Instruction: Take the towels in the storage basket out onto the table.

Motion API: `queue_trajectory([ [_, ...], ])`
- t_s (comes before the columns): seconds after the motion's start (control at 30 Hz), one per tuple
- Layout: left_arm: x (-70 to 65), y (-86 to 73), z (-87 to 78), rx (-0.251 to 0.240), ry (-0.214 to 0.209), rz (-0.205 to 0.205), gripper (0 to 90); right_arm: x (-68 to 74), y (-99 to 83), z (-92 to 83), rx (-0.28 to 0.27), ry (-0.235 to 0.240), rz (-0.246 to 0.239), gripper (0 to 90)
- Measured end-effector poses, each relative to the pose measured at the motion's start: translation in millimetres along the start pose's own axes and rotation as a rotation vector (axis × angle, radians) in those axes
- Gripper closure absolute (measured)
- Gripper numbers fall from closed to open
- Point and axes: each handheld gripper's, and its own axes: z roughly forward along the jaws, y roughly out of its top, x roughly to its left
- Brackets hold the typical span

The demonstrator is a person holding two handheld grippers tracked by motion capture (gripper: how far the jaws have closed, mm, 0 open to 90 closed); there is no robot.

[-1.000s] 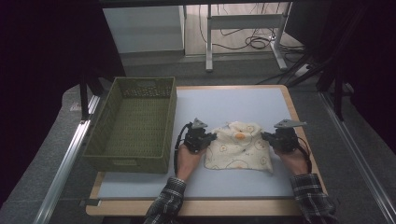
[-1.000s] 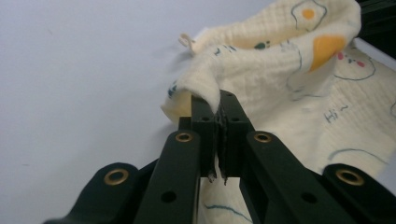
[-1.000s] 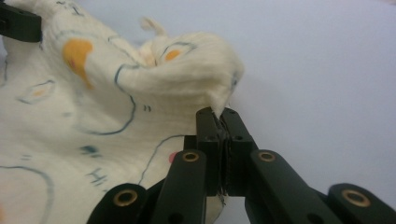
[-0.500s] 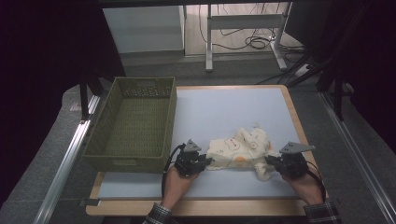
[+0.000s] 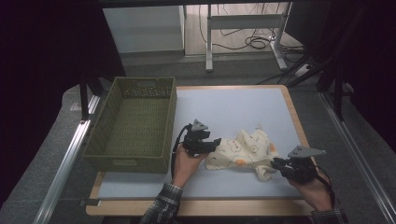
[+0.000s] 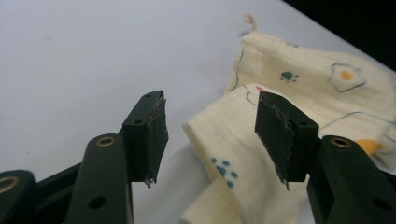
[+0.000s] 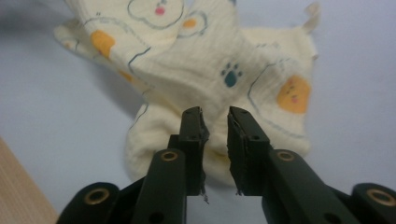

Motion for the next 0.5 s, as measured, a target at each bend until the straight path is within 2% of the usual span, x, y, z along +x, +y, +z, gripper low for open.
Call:
queue_trajectory([
  [0.1, 3.3, -4.4, 12.0, 0.046, -0.013, -0.002, 44.7, -11.3, 12.7, 1.1, -0.023, -0.020, 0.011, 71.4],
  [0.17, 3.3, -10.8, 15.9, 0.073, -0.018, 0.003, 47.4, -20.3, 21.8, 9.5, -0.029, -0.039, 0.025, 69.6],
  [0.4, -3.0, -32.8, 18.8, 0.149, -0.041, 0.012, 53.7, -45.8, 44.8, 63.1, -0.001, -0.091, 0.061, 59.5],
  [0.5, -2.4, -34.1, 19.1, 0.144, -0.048, 0.001, 52.6, -53.1, 48.5, 84.3, 0.019, -0.115, 0.076, 54.0],
])
